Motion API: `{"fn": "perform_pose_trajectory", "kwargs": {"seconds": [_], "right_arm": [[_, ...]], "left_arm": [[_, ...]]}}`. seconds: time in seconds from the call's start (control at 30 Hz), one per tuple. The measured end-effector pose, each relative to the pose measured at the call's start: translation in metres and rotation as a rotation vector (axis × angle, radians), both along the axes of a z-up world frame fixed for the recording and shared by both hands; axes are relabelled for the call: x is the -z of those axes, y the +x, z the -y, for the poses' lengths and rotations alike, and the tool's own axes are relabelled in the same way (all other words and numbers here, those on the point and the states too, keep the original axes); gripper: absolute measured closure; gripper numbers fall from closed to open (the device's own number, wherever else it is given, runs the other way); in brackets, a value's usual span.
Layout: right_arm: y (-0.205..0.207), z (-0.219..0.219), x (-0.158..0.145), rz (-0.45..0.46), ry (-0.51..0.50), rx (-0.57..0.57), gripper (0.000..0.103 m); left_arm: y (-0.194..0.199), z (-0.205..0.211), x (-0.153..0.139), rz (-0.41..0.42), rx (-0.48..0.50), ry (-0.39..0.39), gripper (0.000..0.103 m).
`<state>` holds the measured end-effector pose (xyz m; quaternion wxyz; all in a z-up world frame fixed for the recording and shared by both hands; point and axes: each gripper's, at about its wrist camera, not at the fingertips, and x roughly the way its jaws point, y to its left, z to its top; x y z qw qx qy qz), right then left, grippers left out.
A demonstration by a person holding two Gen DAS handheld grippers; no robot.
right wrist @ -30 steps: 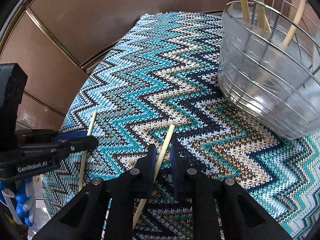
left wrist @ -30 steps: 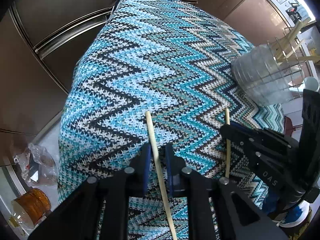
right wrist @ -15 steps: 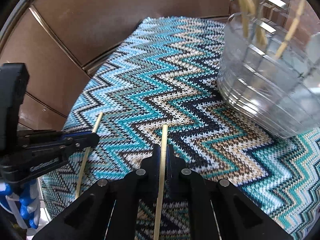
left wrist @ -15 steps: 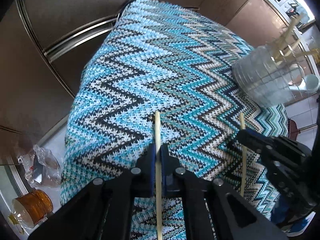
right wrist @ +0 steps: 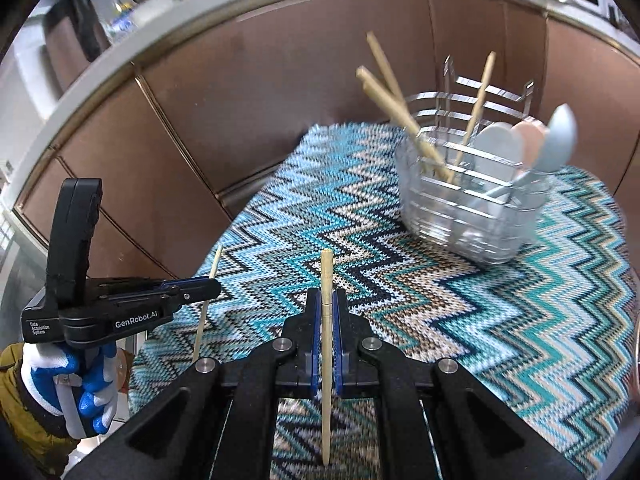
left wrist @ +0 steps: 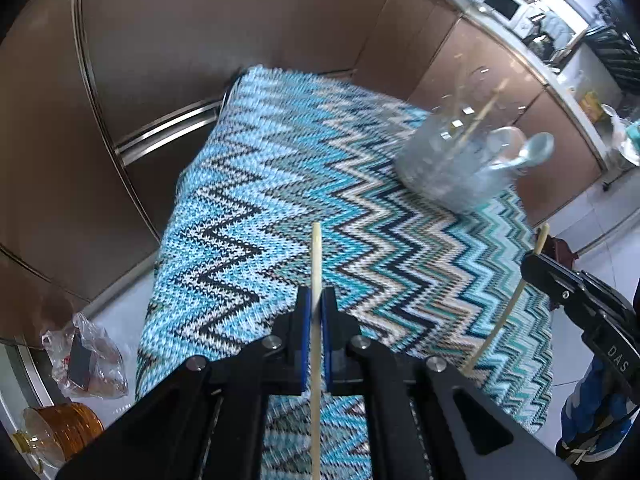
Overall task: Organize utensils
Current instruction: 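Carry both chopsticks over the holder and lower them into it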
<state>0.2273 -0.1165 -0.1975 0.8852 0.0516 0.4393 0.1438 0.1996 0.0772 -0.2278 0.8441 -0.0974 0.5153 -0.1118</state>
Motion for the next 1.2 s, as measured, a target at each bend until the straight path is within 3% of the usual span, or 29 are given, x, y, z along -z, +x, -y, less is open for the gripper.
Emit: {"fn": "perform_pose_trajectory", "kwargs": {"seconds": [0.4,0.67,0.93,1.2], "right_arm": [[-0.084,0.004,-0.054,0.163,0.017,0.033,0.098],[-0.126,0.004,-0.090,0.280,-0.012,0.047,0.098],[-0.133,0.020,-0.112,0.368,0.013,0.075,0.098],[-0.115,0.038,-0.134,0.467,0.017,0.100,0.098]], "left_arm": [[-0.071,0.001,-0.065,0.194,0.020,-0.011,0.098],[-0.106,0.009,-0.114,0.403,0.045,-0.088,0.098],[-0.100,0.029,-0.144,0.533,0.044,-0.124,0.098],[-0.066,0.056,-0.168,0.619,0.041,-0.164,0.098]]}}
